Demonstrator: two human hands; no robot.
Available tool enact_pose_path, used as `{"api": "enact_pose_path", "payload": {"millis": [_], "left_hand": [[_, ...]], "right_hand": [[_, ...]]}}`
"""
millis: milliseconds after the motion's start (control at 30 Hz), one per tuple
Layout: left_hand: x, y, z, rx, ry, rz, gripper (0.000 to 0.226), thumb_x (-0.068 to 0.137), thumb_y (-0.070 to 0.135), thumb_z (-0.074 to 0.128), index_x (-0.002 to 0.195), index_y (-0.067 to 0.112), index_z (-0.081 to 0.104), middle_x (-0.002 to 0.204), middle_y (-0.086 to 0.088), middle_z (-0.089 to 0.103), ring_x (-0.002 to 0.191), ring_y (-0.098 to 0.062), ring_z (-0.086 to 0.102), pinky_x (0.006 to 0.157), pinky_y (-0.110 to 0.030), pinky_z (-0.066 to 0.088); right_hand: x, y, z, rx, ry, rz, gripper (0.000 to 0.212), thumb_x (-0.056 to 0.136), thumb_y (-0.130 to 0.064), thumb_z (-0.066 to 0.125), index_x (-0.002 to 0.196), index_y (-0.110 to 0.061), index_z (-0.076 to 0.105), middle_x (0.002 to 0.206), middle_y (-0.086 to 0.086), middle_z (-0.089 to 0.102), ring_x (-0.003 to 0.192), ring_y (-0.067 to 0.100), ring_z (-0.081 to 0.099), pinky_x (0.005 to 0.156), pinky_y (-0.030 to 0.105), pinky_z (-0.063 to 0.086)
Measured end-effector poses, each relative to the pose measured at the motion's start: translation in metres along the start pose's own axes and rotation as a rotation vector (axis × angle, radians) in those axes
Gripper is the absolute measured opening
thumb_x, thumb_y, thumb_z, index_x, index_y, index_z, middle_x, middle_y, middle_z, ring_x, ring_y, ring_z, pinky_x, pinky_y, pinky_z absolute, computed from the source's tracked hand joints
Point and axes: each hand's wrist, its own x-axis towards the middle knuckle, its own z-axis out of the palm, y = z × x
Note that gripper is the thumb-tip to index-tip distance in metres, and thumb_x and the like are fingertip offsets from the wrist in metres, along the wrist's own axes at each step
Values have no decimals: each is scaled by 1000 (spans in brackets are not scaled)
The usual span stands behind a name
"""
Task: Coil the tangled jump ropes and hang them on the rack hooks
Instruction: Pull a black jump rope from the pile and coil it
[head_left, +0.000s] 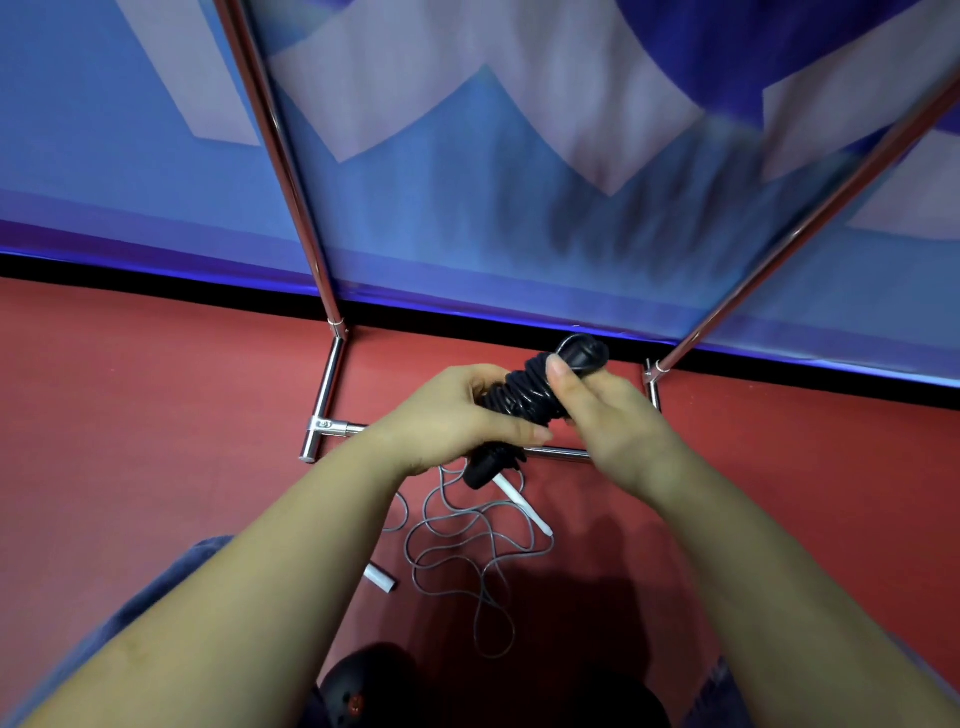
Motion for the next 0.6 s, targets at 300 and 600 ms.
{"api": "enact_pose_path", "payload": {"millis": [300,600], "left_hand": [[3,-10,8,471,284,94,44,65,39,85,96,22,59,78,-1,67,73,-22,63,70,-35,53],[1,-10,1,167,26,66,54,63,27,87,104,10,57,89,-8,69,79,-21,70,80,-34,55]], "right_hand": [[3,-2,1,-82,36,9,44,95,-45,43,97,-10,69,95,13,70,95,26,62,85,34,45],[-1,-8,4,115,89,17,26,91,-37,57,70,-25,66,73,-11,69,69,-3,60,71,13,45]]}}
